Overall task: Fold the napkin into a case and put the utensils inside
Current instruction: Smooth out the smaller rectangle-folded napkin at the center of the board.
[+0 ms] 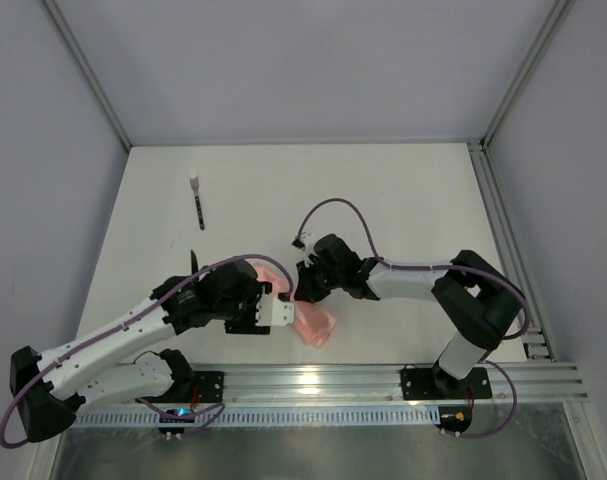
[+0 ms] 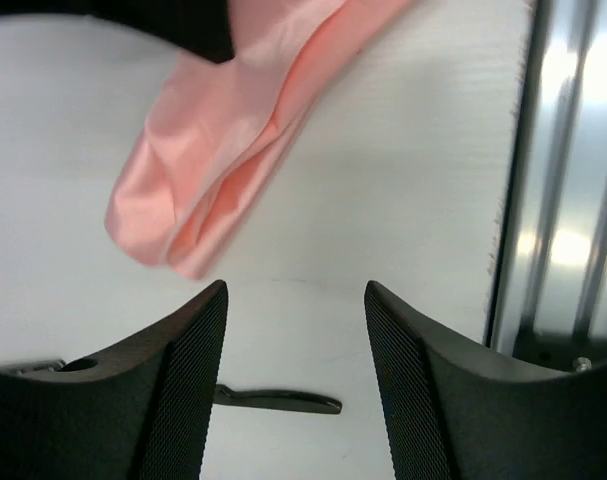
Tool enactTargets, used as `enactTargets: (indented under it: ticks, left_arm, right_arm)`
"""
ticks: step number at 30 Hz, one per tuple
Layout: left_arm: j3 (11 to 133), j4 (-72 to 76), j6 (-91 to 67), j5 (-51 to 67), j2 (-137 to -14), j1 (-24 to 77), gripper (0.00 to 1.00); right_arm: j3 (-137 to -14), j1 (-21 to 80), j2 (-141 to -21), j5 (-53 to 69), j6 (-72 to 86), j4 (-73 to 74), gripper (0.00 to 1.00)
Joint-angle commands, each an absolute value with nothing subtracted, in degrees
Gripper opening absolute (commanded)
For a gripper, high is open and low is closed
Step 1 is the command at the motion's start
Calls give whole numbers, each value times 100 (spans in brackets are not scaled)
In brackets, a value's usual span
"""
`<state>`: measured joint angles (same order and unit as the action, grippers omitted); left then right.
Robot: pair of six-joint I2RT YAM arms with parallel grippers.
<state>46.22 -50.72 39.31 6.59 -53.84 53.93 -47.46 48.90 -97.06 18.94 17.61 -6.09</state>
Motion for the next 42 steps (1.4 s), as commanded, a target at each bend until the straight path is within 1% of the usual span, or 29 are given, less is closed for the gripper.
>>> enactTargets:
  ticks: [1,3,4,5,7,9,11,13,16,17,19,20,22,23,25,26,27,28,29,31,33,34,36,37,40,42]
  left_arm:
    - [4895,-3711,3088,263,-5790,4853,58]
    - [5237,-3297,2823,578,-6429,4353,60]
    - [5395,-3183,2473,754,-6660,3802,62]
    - [5536,-3077,2287,1086,-6897,3553,67]
    - [5923,-2647,1927,1221,-7574,3044,70]
    - [6238,-2252,1495,1370,-8022,2901,76]
    - [6415,-2014,1250,1484,-8638,2839,87]
    - [6704,-1759,1082,1608,-9233,2813,88]
    - [7012,-1478,722,2178,-9719,2620,88]
    - [7083,-1424,651,2275,-10008,2541,83]
    - [7285,-1354,545,2355,-10264,2487,79]
    - [7347,-1310,536,2390,-10492,2470,74]
    - [7461,-1318,685,2435,-10695,2461,68]
    - [7549,-1397,746,2408,-10862,2461,62]
    - [7637,-1520,913,2356,-11012,2435,55]
    - [7707,-1590,958,2321,-11082,2408,43]
    - [7769,-1634,932,2407,-11214,2382,37]
    - [7883,-1748,923,2504,-11276,2312,27]
    - [7962,-1793,905,2479,-11329,2294,22]
    - [8199,-1977,931,2435,-11504,2285,17]
    - [8480,-2266,932,2382,-11636,2285,15]
    - [8568,-2363,940,2382,-11776,2285,11]
    - [8709,-2487,949,2391,-11874,2285,6]
    - [8814,-2574,949,2391,-11952,2294,0]
    - [8912,-2715,1019,2522,-12014,2285,0]
    - [8912,-2725,1063,2566,-12006,2285,0]
  right_arm:
    - [-4281,4720,-9011,503,2109,-1167,4]
    - [-4052,4641,-8825,134,2223,-1291,4]
    - [-3982,4632,-8746,-242,2241,-1414,4]
    - [-3886,4623,-8641,-377,2250,-1467,4]
    - [-3789,4606,-8578,-745,2303,-1704,4]
    - [-3692,4588,-8552,-878,2338,-1949,4]
    - [-3674,4562,-8613,-958,2382,-2056,4]
    - [-3665,4544,-8674,-967,2434,-2196,4]
    - [-3656,4544,-8771,-914,2461,-2302,4]
    - [-3630,4535,-8798,-888,2478,-2329,4]
    - [-3604,4509,-8885,-818,2487,-2452,4]
    - [-3586,4483,-8912,-765,2513,-2470,4]
    - [-3577,4439,-9034,-598,2531,-2592,4]
    - [-3534,4369,-9061,-554,2601,-2628,4]
    - [-3437,4281,-9140,-274,2663,-2943,4]
    - [-3376,4158,-9175,-177,2724,-3014,4]
    - [-3366,4096,-9219,-97,2742,-3128,4]
    - [-3358,4044,-9315,225,2760,-3164,4]
    - [-3349,3991,-9360,307,2786,-3199,4]
    - [-3357,3885,-9465,596,2856,-3340,4]
    - [-3392,3841,-9589,738,2909,-3349,4]
    - [-3410,3832,-9624,773,2918,-3349,4]
    - [-3498,3832,-9685,835,2909,-3296,4]
    - [-3594,3832,-9703,852,2857,-3235,9]
    - [-3883,3832,-9607,809,2524,-2533,34]
    - [-3964,3832,-9249,563,2286,-1964,40]
